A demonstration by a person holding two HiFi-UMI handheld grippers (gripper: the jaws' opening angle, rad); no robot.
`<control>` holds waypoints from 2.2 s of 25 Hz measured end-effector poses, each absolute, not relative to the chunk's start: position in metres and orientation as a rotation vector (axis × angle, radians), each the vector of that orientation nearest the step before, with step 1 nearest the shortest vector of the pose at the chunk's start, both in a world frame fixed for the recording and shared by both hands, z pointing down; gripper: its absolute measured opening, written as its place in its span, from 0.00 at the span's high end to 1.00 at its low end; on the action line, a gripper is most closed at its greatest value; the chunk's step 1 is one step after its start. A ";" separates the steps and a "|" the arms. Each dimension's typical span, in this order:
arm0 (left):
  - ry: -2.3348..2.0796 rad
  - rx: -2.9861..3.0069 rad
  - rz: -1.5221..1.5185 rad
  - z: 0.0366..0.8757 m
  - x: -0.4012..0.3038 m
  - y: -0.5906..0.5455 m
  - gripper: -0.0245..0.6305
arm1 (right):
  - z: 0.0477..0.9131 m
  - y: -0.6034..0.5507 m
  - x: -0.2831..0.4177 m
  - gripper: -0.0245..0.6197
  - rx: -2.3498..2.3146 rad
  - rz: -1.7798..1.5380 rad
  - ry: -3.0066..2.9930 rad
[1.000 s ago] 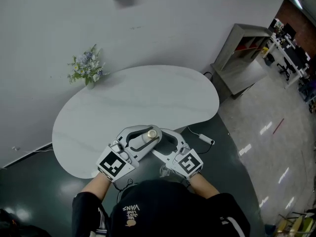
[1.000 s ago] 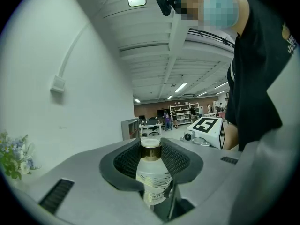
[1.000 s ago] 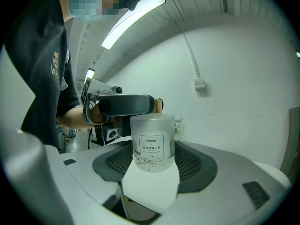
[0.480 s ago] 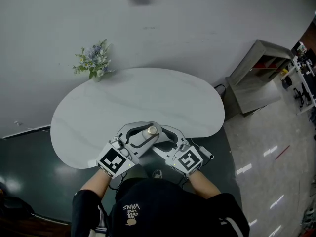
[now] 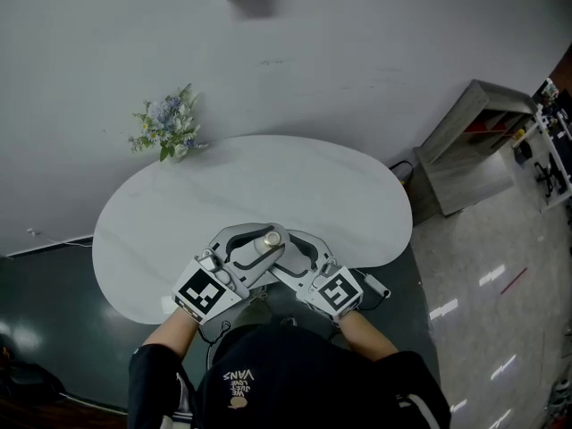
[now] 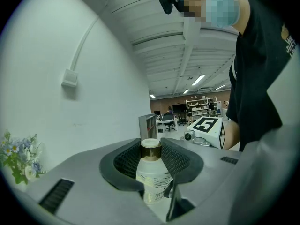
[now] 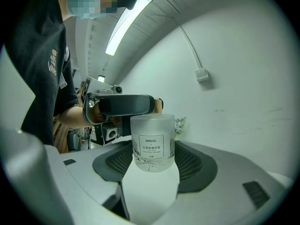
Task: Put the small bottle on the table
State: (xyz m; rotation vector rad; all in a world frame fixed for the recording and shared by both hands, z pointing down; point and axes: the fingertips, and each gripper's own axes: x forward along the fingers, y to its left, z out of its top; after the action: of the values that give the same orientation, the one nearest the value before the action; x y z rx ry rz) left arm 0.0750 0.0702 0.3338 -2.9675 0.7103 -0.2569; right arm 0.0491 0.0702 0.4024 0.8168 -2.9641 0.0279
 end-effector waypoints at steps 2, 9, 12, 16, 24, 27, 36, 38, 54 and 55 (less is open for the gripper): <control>0.714 -2.967 -0.274 0.334 0.069 0.055 0.74 | 0.402 0.055 0.044 0.57 0.815 0.013 -2.968; 0.741 -2.953 -0.287 0.329 0.046 0.004 0.74 | 0.395 0.005 0.020 0.57 0.809 0.083 -2.965; 0.759 -2.946 -0.285 0.331 0.035 -0.019 0.74 | 0.396 -0.019 0.010 0.57 0.800 0.058 -2.967; 0.787 -2.953 -0.277 0.339 0.023 -0.050 0.74 | 0.406 -0.048 -0.001 0.57 0.787 0.068 -2.940; 0.817 -2.993 -0.304 0.371 0.004 -0.106 0.74 | 0.435 -0.100 -0.019 0.57 0.771 0.118 -2.938; 0.829 -3.011 -0.307 0.383 -0.002 -0.125 0.74 | 0.449 -0.117 -0.024 0.57 0.767 0.141 -2.935; 0.865 -3.074 -0.329 0.429 -0.005 -0.172 0.74 | 0.492 -0.161 -0.023 0.57 0.789 0.199 -2.900; 0.869 -3.090 -0.328 0.436 -0.005 -0.180 0.74 | 0.501 -0.168 -0.021 0.57 0.789 0.190 -2.890; 0.982 -3.150 -0.260 0.471 -0.021 -0.228 0.74 | 0.546 -0.200 -0.006 0.57 0.873 0.309 -2.813; 1.007 -3.147 -0.251 0.472 -0.023 -0.232 0.74 | 0.548 -0.202 -0.003 0.57 0.890 0.317 -2.804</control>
State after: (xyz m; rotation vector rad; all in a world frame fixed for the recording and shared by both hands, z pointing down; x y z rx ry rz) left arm -0.0234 -0.2324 0.4721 -3.1473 1.0066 -0.2512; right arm -0.0026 -0.2018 0.5480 0.8904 -2.8040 0.3172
